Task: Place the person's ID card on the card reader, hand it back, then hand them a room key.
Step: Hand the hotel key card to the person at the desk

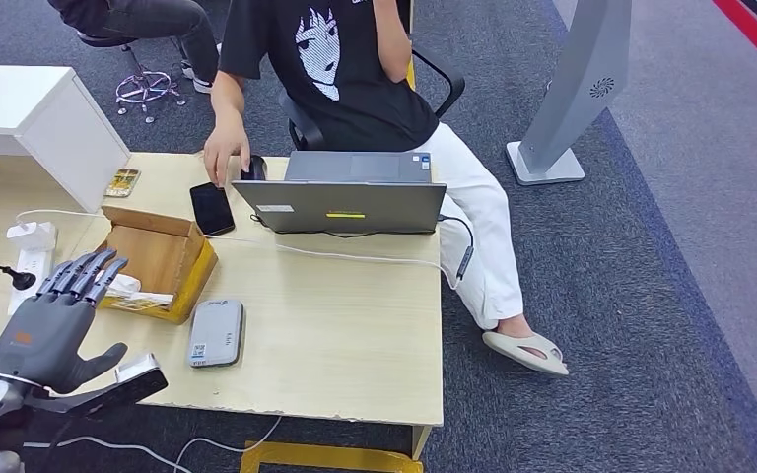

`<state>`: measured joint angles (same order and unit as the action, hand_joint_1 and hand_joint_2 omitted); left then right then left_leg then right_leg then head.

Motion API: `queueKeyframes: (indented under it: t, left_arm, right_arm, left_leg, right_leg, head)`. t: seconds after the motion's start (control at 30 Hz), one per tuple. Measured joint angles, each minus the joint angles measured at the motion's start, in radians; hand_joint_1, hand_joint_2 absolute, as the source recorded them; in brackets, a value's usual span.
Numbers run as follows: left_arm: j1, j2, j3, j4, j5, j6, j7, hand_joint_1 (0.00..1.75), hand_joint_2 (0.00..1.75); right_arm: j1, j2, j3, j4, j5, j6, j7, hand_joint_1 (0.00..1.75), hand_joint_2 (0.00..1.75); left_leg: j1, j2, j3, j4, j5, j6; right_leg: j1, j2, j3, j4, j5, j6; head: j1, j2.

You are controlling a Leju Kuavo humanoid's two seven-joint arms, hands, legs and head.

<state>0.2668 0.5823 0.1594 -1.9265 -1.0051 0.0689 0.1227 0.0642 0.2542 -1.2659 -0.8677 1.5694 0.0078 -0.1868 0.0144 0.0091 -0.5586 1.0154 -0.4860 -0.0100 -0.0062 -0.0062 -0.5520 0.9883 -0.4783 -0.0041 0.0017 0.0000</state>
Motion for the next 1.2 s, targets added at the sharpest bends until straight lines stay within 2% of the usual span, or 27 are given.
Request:
queueKeyframes:
  t: [0.23,0.5,0.8,1.2]
  left_arm:
    - [0.009,-0.041,0.038,0.075,0.04,-0.008,-0.003,0.0,1.75]
    - [0.005,-0.081,0.082,0.152,0.016,0.01,-0.033,0.0,1.75]
    - [-0.022,-0.116,0.092,0.231,-0.015,0.031,-0.042,0.0,1.75]
    - [-0.058,-0.114,0.083,0.318,-0.098,0.073,-0.058,0.0,1.75]
  right_arm:
    - [0.0,0.0,0.0,-0.003,0.0,0.001,0.007,0.0,1.75]
    - [0.0,0.0,0.013,-0.005,0.0,0.0,0.008,0.0,1.75]
    - [-0.001,-0.001,0.027,-0.003,0.0,-0.012,0.01,0.0,1.75]
    - [0.0,-0.01,0.05,0.014,0.0,-0.028,0.015,0.0,1.75]
  left_leg:
    - [0.0,0.0,0.0,0.0,0.0,0.0]
    - [0.0,0.0,0.0,0.0,0.0,0.0]
    - [0.0,-0.001,0.0,0.0,0.0,0.0]
    - [0.0,0.0,0.0,0.0,0.0,0.0]
  right_leg:
    - [0.0,0.0,0.0,0.0,0.0,0.0]
    - [0.0,0.0,0.0,0.0,0.0,0.0]
    - [0.0,0.0,0.0,0.0,0.0,0.0]
    - [0.0,0.0,0.0,0.0,0.0,0.0]
  head:
    - [0.0,0.0]
    - [0.0,0.0]
    - [0.0,0.0]
    - [0.0,0.0]
